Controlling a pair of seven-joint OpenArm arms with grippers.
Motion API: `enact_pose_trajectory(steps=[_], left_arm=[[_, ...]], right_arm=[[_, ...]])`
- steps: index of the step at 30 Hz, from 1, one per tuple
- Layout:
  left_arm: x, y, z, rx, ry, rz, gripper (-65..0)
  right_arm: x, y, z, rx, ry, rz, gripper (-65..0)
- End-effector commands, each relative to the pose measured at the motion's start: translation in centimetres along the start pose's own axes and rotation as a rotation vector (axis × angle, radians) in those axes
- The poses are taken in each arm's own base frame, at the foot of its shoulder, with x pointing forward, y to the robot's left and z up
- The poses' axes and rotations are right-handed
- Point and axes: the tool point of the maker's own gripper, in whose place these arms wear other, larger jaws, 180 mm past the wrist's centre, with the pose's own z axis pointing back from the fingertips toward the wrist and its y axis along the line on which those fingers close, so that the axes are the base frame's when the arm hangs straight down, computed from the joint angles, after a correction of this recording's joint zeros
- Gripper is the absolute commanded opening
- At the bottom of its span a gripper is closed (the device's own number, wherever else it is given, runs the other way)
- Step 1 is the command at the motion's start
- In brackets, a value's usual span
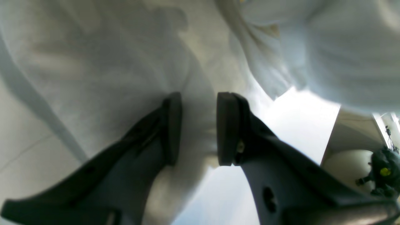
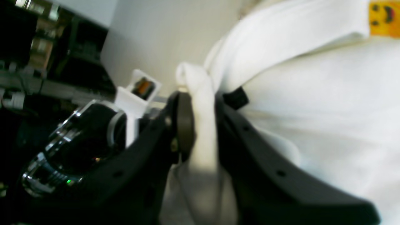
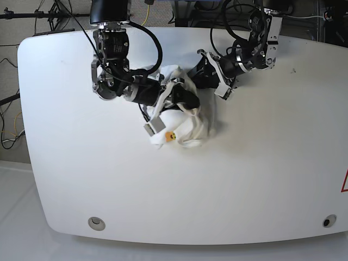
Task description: Fold the T-shirt properly
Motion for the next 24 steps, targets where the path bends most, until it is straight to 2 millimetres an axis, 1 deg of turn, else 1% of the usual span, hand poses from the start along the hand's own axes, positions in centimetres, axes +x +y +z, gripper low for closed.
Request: enact_pose_trajectory(steps=[1, 6, 8, 12, 18, 20, 24], left_arm=[[-1.4, 0.3, 0.3, 0.022, 0.072, -0.017, -47.5], [-1.7, 0.2, 0.4, 0.023, 0.084, -0.021, -47.5], [-1.8, -0.1, 0.6, 0.02, 0.074, -0.017, -47.2], [-2.0, -0.2, 0.8, 0.02, 0.078, -0.017, -47.3], [-1.7, -0.4, 1.0, 0.02, 0.06, -0.02, -47.1], [-1.1, -0.5, 1.0, 0.016, 0.039, -0.02, -46.9], [-0.9, -0.5, 1.0, 0.018, 0.031, -0.022, -46.8]], right_arm=[[2.1, 1.6, -0.6, 0.05, -0.035, 0.051, -63.0], [2.7, 2.4, -1.7, 0.071, -0.004, 0.083, -63.3], [4.0, 3.2, -2.8, 0.088, 0.011, 0.106, -63.9], [4.6, 3.7, -3.5, 0.098, 0.032, 0.133, -63.8], [5.3, 4.3, -4.0, 0.105, 0.03, 0.172, -62.4], [5.6, 4.3, -4.3, 0.088, 0.027, 0.205, -61.7], [5.6, 4.1, -4.4, 0.071, 0.017, 0.213, -58.5]])
